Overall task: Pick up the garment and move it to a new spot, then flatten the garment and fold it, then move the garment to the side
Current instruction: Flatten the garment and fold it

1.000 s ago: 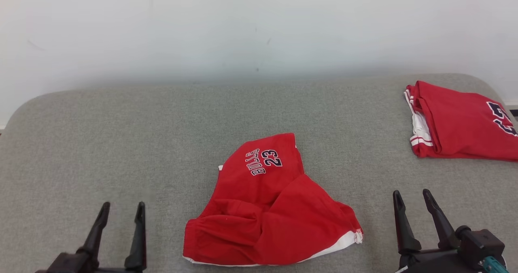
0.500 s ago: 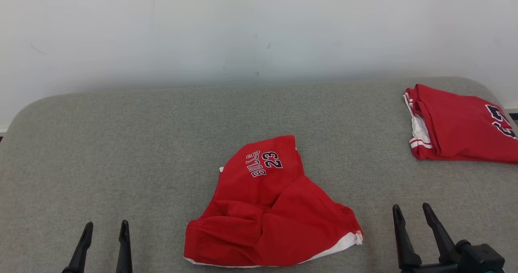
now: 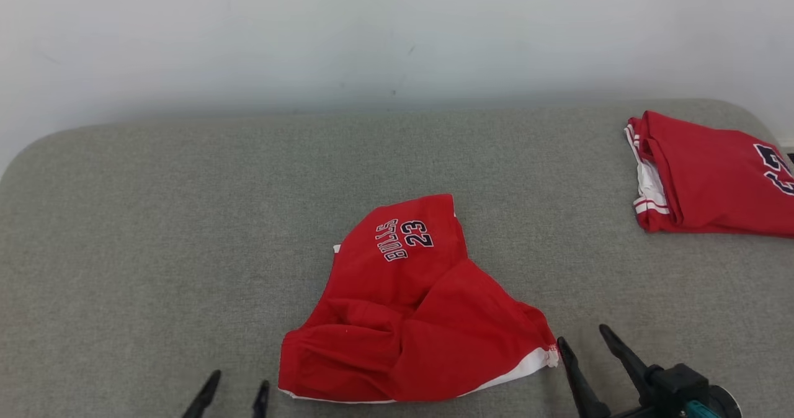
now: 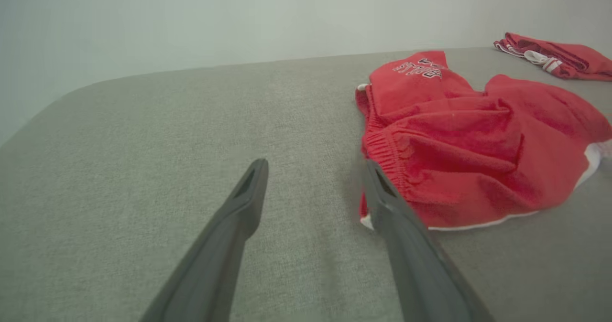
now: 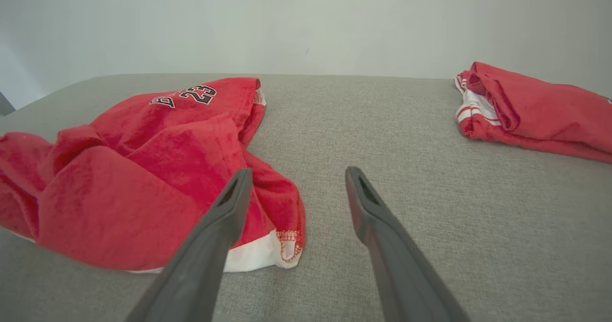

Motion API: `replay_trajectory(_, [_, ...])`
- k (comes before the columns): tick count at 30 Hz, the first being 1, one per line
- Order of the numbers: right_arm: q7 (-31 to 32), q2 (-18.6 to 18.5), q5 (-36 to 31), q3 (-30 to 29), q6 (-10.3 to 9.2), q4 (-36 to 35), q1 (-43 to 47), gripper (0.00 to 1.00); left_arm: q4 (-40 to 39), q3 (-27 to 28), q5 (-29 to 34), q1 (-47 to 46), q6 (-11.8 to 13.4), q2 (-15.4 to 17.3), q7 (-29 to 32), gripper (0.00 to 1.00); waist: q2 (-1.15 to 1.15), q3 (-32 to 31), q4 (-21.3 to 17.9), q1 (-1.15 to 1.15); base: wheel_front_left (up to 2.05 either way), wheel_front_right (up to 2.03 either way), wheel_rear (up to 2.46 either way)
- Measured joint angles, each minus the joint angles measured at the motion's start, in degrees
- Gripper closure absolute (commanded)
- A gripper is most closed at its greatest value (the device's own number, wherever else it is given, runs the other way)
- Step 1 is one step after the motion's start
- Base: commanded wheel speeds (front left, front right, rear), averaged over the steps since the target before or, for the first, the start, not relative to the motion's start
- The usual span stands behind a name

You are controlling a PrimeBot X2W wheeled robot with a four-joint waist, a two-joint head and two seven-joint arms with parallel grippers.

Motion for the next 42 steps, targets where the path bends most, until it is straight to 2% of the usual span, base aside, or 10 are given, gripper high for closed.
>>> replay_trajectory(5, [0.55, -2.7, 0.46, 6.51, 0.01, 4.88, -3.53, 0.0, 2.49, -9.61, -1.79, -1.43, -0.12, 3.18, 0.0, 0.0, 0.0, 2.02, -0.12, 0.01, 0.0, 0.0, 0.0])
replay_trajectory(8, [0.77, -4.12, 0.68, 10.12, 0.01, 7.9, -5.77, 0.0, 4.57, -13.14, -3.14, -3.38, -0.12, 4.95, 0.0, 0.0, 0.0, 3.19, -0.12, 0.01, 0.0, 0.0, 0.0])
replay_trajectory(19, [-0.12, -6.57, 2.41, 19.53, 0.01, 14.1, -12.38, 0.0, 10.05, -20.33, -6.09, -10.49, -0.12, 7.33, 0.0, 0.0, 0.0, 5.03, 0.32, 0.01, 0.0, 0.0, 0.0])
replay_trajectory(27, [-0.32, -7.22, 1.72, 22.1, 0.01, 14.06, -13.89, 0.0, 10.4, -22.05, -6.54, -12.1, -0.12, 7.47, 0.0, 0.0, 0.0, 5.28, 0.22, 0.01, 0.0, 0.0, 0.0])
replay_trajectory(28, [-0.33, -7.28, 1.7, 22.29, 0.01, 14.1, -13.95, 0.04, 10.47, -22.32, -6.57, -12.13, -0.12, 7.51, 0.0, 0.11, 0.0, 5.32, 0.2, 0.01, 0.0, 0.0, 0.0])
replay_trajectory(29, [-0.33, -7.35, 1.7, 22.45, 0.01, 14.12, -13.95, 0.42, 10.63, -22.62, -6.66, -12.22, -0.12, 7.55, 0.0, 0.62, 0.01, 5.33, 0.19, 0.01, 0.0, 0.0, 0.0])
replay_trajectory(30, [-0.34, -7.37, 1.68, 22.59, 0.01, 14.1, -13.97, 0.51, 10.8, -22.81, -6.91, -12.26, -0.12, 7.56, 0.0, 0.89, 0.0, 5.33, 0.19, 0.01, 0.0, 0.0, 0.0])
replay_trajectory(31, [-0.36, -7.36, 1.67, 22.69, 0.01, 14.1, -14.06, 1.0, 10.91, -23.01, -7.19, -12.28, -0.12, 7.54, 0.0, 1.0, 0.0, 5.3, 0.2, 0.01, 0.0, 0.0, 0.0])
replay_trajectory(36, [-0.37, -7.34, 2.24, 22.71, 0.01, 13.7, -14.26, 1.0, 10.8, -22.69, -8.77, -12.38, -0.12, 7.24, 0.0, 1.0, 0.0, 5.08, 0.3, 0.0, 0.0, 0.0, 0.0])
replay_trajectory(42, [-0.37, -7.98, 5.86, 20.0, 0.01, 8.61, -14.11, 1.0, 4.74, -18.52, -10.8, -12.2, -0.12, 6.62, 0.0, 1.0, 0.0, 5.1, 0.17, 0.0, 0.0, 0.0, 0.0])
